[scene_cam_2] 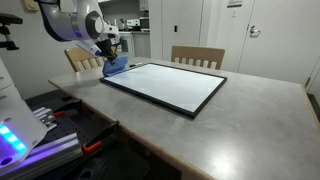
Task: Use the cloth to wipe the white board
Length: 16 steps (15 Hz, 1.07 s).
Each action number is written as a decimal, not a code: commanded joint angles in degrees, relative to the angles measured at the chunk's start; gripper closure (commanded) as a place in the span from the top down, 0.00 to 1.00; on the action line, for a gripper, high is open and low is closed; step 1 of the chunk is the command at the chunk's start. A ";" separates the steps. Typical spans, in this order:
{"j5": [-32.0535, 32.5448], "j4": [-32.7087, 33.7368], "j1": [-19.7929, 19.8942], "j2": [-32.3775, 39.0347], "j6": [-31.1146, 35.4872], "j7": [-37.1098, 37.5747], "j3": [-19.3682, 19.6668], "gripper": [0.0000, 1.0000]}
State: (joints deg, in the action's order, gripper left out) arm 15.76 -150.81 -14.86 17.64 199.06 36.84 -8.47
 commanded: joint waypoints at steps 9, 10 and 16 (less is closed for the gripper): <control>18.88 2.54 19.87 3.15 -4.87 2.82 -8.72 0.01; 19.32 2.74 20.97 3.65 -5.49 2.97 -9.65 0.01; 18.65 1.72 26.75 3.67 -10.96 2.77 -13.71 0.01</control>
State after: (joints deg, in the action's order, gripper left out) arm 33.37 -149.11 7.95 20.92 190.83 39.12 -19.86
